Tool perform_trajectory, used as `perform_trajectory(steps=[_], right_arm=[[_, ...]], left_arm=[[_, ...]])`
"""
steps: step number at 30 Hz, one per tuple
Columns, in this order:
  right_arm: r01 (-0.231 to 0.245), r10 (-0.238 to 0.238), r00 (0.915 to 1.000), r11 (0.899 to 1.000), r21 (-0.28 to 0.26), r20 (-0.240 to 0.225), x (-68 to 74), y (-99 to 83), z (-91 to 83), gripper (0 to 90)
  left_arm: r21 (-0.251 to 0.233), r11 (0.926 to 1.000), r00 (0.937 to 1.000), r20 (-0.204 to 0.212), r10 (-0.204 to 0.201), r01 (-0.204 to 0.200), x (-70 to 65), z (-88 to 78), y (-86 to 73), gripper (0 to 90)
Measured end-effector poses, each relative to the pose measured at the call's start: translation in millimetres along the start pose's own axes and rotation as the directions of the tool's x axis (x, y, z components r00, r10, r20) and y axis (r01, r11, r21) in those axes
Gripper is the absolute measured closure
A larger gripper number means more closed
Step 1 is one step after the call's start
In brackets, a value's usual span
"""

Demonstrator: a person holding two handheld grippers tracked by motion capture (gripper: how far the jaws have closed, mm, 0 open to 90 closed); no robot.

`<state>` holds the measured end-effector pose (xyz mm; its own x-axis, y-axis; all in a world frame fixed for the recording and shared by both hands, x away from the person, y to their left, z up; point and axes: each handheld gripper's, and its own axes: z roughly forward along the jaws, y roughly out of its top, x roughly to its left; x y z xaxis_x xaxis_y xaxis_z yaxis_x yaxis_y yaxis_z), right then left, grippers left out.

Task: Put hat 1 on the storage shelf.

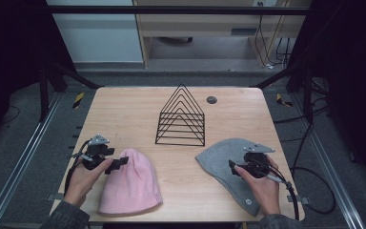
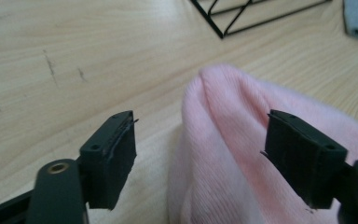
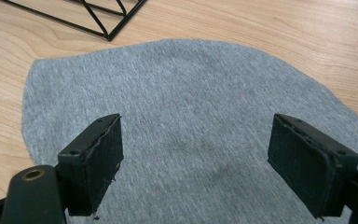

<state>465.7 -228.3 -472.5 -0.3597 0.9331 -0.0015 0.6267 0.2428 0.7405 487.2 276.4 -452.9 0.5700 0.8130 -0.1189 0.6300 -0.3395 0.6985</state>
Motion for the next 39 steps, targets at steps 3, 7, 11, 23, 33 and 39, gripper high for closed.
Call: perform_trajectory(steps=[3, 7, 11, 23, 33, 39], right_arm=[[0.01, -0.01, 0.9999, 1.0, 0.009, -0.005, 0.9, -0.5, 1.5, 20.5], [0.015, -0.015, 0.9999, 1.0, 0.009, -0.006, 0.3, -0.7, 2.9, 22.7], [0.013, -0.012, 0.9997, 0.999, 0.03, -0.019, 1.5, -0.7, 6.1, 24.0], [0.05, -0.05, 0.9983, 0.999, 0.011, -0.032, 10.5, 1.4, 5.2, 24.3], [0.111, -0.117, 0.9914, 0.99, -0.089, -0.06, 29.2, 15.1, -9.0, 21.9], [0.167, -0.186, 0.9761, 0.973, -0.159, -0.112, 55.3, 36.2, -25.1, 23.6]], left_arm=[[0.056, 0.9984, 0.9999, -0.002, 0.013, -0.012, 1.7, 6.4, -5.0, 32.5], [0.078, 0.9968, 0.9999, 0.008, 0.013, -0.014, 5.3, 11.4, -6.7, 39.0], [0.1, 0.9947, 0.9991, 0.038, 0.019, -0.022, 4.2, 19.5, -6.1, 46.0], [0.039, 0.9895, 0.9903, 0.002, 0.139, -0.139, -20.6, 3.2, 7.2, 79.3], [-0.173, 0.9505, 0.966, -0.036, 0.256, -0.258, -58.2, -44.7, 39.2, 79.8], [-0.209, 0.927, 0.9494, -0.028, 0.313, -0.312, -68.4, -56.5, 67.8, 80.1]])
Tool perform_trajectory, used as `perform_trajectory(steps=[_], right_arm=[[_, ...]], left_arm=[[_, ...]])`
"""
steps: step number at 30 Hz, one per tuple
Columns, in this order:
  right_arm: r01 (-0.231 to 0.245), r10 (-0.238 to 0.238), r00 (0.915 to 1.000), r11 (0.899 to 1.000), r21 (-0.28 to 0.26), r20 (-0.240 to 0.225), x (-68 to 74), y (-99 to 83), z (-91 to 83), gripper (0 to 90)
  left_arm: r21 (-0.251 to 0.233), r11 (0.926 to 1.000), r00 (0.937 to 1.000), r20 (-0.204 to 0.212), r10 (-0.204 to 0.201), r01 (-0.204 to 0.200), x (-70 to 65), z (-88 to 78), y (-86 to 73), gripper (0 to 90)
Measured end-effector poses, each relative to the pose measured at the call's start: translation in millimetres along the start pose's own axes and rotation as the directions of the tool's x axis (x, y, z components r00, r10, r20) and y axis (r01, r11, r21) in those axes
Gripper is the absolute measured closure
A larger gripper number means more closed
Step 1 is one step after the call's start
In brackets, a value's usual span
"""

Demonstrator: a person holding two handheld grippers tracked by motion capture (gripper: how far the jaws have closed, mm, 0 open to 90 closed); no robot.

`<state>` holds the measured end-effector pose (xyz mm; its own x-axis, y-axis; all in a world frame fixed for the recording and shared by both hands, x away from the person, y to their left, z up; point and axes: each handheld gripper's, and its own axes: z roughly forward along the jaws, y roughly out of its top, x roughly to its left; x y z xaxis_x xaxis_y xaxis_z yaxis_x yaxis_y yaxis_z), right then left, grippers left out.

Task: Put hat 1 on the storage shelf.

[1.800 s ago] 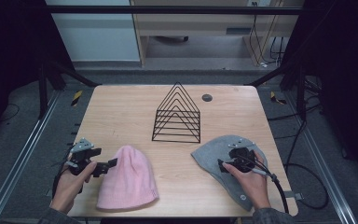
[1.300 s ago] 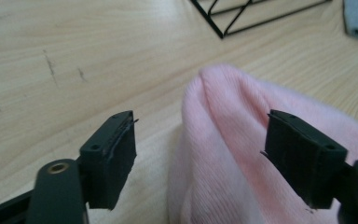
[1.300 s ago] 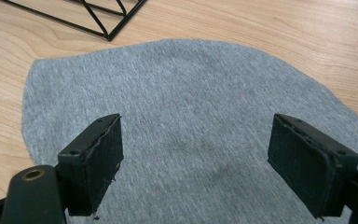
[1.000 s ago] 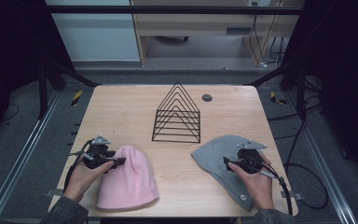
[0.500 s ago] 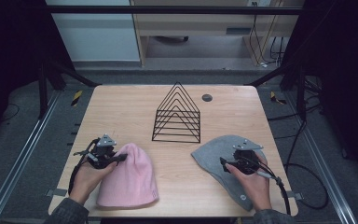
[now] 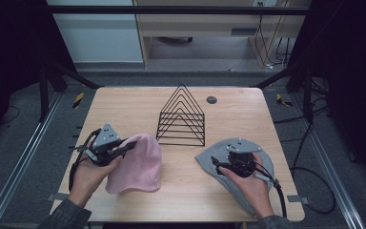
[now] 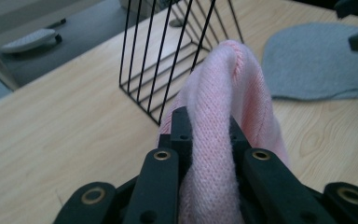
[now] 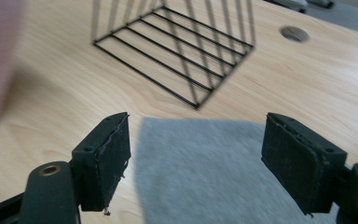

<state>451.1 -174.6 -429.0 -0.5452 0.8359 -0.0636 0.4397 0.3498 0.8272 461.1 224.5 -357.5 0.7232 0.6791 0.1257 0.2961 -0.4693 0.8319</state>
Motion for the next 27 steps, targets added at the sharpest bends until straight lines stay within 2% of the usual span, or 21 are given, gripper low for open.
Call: perform_trajectory(steps=[5, 7, 9, 10, 11, 13, 18, 20, 24, 27], right_arm=[[0.063, -0.063, 0.9955, 0.998, -0.003, -0.07, 21.6, 18.1, -2.7, 23.4], [0.074, -0.074, 0.9925, 0.997, -0.003, -0.097, 28.5, 24.5, -3.3, 23.2], [0.078, -0.078, 0.9912, 0.997, -0.005, -0.107, 31.6, 27.7, -3.7, 23.1], [0.086, -0.086, 0.9882, 0.996, -0.009, -0.127, 37.4, 35.1, -3.7, 23.4], [0.086, -0.086, 0.9882, 0.996, -0.009, -0.127, 37.4, 35.1, -3.7, 23.4], [0.094, -0.095, 0.9851, 0.995, -0.016, -0.143, 42.7, 42.9, -3.1, 24.2], [0.112, -0.115, 0.9794, 0.993, -0.024, -0.166, 50.3, 54.2, -0.9, 25.0], [0.136, -0.14, 0.9752, 0.99, -0.036, -0.171, 57.0, 61.9, -0.5, 25.0], [0.138, -0.143, 0.9711, 0.99, -0.037, -0.191, 62.3, 69.2, 0.8, 26.8], [0.143, -0.149, 0.9641, 0.989, -0.04, -0.22, 66.5, 77.3, 1.0, 29.9]], left_arm=[[-0.052, 0.9986, 0.9999, -0.001, 0.011, -0.011, 4.0, -6.3, 30.0, 80.2], [-0.062, 0.998, 1.0, -0.001, 0.01, -0.01, 4.9, -7.7, 35.4, 80.2], [-0.074, 0.9972, 0.9999, 0.004, 0.009, -0.009, 7.4, -10.5, 47.3, 80.2], [-0.087, 0.9962, 0.9999, 0.011, 0.004, -0.003, 9.4, -11.8, 54.2, 80.2], [-0.087, 0.9962, 0.9999, 0.011, 0.004, -0.003, 9.4, -11.8, 54.2, 80.2], [-0.1, 0.9948, 0.9998, 0.0, 0.021, -0.021, 12.3, -14.7, 67.9, 80.2], [-0.127, 0.9916, 0.9997, -0.003, 0.024, -0.024, 14.1, -19.2, 80.3, 80.1], [-0.138, 0.9902, 0.9997, -0.007, 0.023, -0.024, 14.4, -22.8, 84.9, 79.9], [-0.134, 0.9908, 0.9998, -0.007, 0.019, -0.019, 18.2, -26.9, 92.2, 79.9], [-0.137, 0.9903, 0.9997, -0.011, 0.021, -0.022, 19.2, -29.7, 100.1, 79.9]])
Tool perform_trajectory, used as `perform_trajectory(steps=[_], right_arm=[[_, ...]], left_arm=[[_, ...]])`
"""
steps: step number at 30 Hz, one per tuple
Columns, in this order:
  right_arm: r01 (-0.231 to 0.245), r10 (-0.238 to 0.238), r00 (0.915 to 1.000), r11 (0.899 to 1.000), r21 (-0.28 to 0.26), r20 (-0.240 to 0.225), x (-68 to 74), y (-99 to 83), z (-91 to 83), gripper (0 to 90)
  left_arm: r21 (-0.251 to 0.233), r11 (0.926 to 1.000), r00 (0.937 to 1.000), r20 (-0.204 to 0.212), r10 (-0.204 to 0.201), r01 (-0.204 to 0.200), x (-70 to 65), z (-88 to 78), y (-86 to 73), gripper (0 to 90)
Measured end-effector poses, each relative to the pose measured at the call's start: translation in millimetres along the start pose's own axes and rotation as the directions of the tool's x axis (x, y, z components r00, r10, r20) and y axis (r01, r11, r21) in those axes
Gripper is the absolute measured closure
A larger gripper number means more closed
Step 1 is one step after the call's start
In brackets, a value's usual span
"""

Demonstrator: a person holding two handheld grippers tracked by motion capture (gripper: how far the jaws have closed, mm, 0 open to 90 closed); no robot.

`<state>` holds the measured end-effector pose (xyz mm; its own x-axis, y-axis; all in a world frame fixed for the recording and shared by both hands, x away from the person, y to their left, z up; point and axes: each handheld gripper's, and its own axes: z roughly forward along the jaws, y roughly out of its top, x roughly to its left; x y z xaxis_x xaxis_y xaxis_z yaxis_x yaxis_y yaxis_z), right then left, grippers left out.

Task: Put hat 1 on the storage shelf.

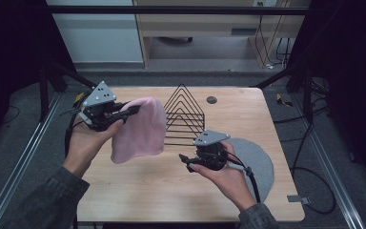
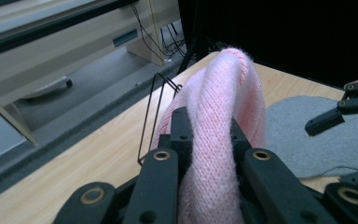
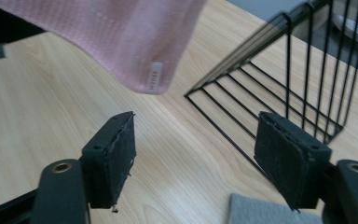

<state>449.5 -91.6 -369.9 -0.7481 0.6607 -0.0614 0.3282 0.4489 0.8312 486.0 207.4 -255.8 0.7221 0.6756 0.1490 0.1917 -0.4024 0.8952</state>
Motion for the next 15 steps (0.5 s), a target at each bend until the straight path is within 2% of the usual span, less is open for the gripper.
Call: perform_trajectory(steps=[5, 8, 12, 14, 15], right_arm=[[0.009, -0.01, 0.9989, 1.0, -0.025, -0.046, 4.0, 13.4, 2.2, 34.9], [0.015, -0.017, 0.9979, 0.999, -0.03, -0.062, 5.4, 21.3, 7.2, 35.0], [0.007, -0.01, 0.9961, 0.999, -0.04, -0.088, 6.2, 31.0, 15.5, 35.4], [0.008, -0.011, 0.996, 0.999, -0.04, -0.089, 6.2, 33.0, 16.6, 35.6], [0.0, -0.005, 0.9946, 0.999, -0.05, -0.103, 5.6, 39.4, 19.4, 35.5]], left_arm=[[-0.023, 0.9997, 1.0, 0.003, 0.007, -0.007, 0.9, -4.6, 15.4, 79.9], [-0.042, 0.9991, 0.9999, 0.013, 0.0, 0.0, 0.4, -6.5, 21.6, 79.8], [-0.077, 0.9971, 0.9997, 0.024, 0.003, -0.002, -1.3, -13.1, 38.7, 79.8], [-0.084, 0.9965, 0.9995, 0.031, 0.007, -0.005, -2.1, -14.9, 42.9, 79.8], [-0.095, 0.9954, 0.9993, 0.034, 0.018, -0.014, -4.1, -17.5, 48.2, 79.8]])
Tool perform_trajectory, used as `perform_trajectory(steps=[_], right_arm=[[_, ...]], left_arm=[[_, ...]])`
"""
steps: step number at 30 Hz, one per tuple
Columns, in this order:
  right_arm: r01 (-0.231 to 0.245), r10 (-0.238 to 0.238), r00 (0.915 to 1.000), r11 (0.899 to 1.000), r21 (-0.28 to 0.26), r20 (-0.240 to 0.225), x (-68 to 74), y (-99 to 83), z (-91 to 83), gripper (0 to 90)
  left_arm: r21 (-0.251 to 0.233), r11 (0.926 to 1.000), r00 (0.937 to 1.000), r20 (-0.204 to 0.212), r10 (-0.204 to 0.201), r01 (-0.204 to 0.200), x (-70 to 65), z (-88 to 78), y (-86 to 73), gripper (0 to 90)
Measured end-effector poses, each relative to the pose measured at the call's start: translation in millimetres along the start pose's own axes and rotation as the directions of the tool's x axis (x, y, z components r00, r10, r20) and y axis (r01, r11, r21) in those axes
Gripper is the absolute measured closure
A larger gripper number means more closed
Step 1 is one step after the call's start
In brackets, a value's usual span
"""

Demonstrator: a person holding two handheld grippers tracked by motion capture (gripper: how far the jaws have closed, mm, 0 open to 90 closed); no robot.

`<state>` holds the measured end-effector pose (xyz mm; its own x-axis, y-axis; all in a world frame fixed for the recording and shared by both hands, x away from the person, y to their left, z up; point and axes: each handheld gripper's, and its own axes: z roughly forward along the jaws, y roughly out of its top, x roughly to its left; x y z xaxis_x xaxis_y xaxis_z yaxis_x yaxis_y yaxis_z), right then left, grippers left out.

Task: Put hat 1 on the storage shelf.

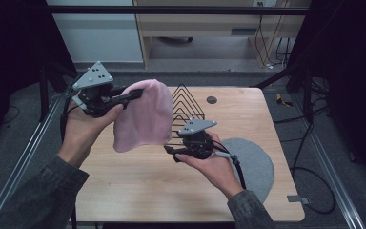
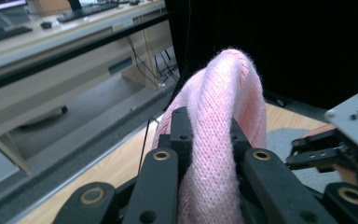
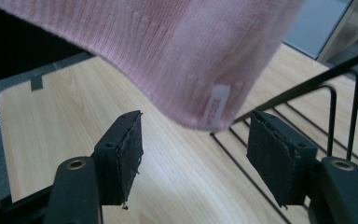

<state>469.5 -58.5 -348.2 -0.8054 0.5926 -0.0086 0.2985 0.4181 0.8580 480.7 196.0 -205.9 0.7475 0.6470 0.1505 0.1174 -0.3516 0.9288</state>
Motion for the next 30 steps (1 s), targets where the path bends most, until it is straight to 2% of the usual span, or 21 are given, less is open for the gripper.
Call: perform_trajectory(steps=[3, 7, 10, 12, 13, 16, 19, 23, 26, 28, 30], right_arm=[[-0.006, 0.006, 1.0, 1.0, -0.012, 0.007, -3.1, 7.5, 0.4, 33.0], [-0.015, 0.015, 0.9999, 1.0, -0.018, -0.008, -6.8, 13.4, 1.0, 31.4], [-0.012, 0.012, 0.9998, 0.999, -0.033, -0.014, -10.6, 17.4, 1.7, 39.8], [-0.002, 0.001, 0.9995, 0.999, -0.043, -0.031, -11.6, 18.1, 1.1, 53.0], [0.017, -0.018, 0.9996, 0.999, -0.036, -0.02, -12.1, 17.2, 0.1, 60.0], [0.015, -0.016, 0.9996, 0.999, -0.037, -0.023, -14.3, 16.5, -2.3, 64.6], [0.016, -0.018, 0.9992, 0.999, -0.044, -0.034, -18.1, 16.3, -7.0, 70.4], [0.039, -0.039, 0.9991, 0.999, -0.021, -0.018, -30.4, 19.9, -9.2, 73.7], [0.037, -0.037, 0.9992, 0.999, -0.022, -0.013, -37.4, 23.8, -10.3, 74.1], [0.034, -0.033, 0.9994, 0.999, -0.024, 0.009, -53.1, 34.6, -14.6, 74.7], [0.034, -0.033, 0.9993, 0.999, -0.029, 0.02, -58.6, 38.3, -15.9, 75.0]], left_arm=[[-0.015, 0.9998, 0.9999, 0.008, 0.012, -0.012, -3.1, -4.8, 7.1, 79.7], [-0.027, 0.9996, 0.9995, 0.031, 0.002, -0.001, -5.1, -6.7, 10.6, 79.7], [-0.024, 0.9996, 0.9992, 0.039, 0.012, -0.011, -7.7, -5.8, 11.0, 79.7], [-0.023, 0.9995, 0.9992, 0.035, 0.021, -0.02, -8.2, -5.1, 10.5, 79.5], [-0.024, 0.9995, 0.9991, 0.036, 0.021, -0.02, -7.0, -4.4, 9.5, 79.3], [-0.028, 0.9995, 0.9992, 0.038, 0.017, -0.016, -4.2, -4.0, 8.3, 79.1], [-0.028, 0.9996, 0.999, 0.045, -0.006, 0.007, 1.9, -0.5, 5.3, 79.1], [-0.021, 0.9996, 0.9983, 0.056, -0.017, 0.018, 7.9, 9.4, 4.8, 78.8], [-0.019, 0.9996, 0.9983, 0.055, -0.018, 0.019, 14.7, 18.7, 11.4, 78.6], [-0.019, 0.9996, 0.9985, 0.051, -0.019, 0.02, 23.5, 30.9, 20.4, 78.4], [-0.022, 0.9995, 0.9983, 0.053, -0.023, 0.024, 26.4, 35.6, 23.5, 78.4]])
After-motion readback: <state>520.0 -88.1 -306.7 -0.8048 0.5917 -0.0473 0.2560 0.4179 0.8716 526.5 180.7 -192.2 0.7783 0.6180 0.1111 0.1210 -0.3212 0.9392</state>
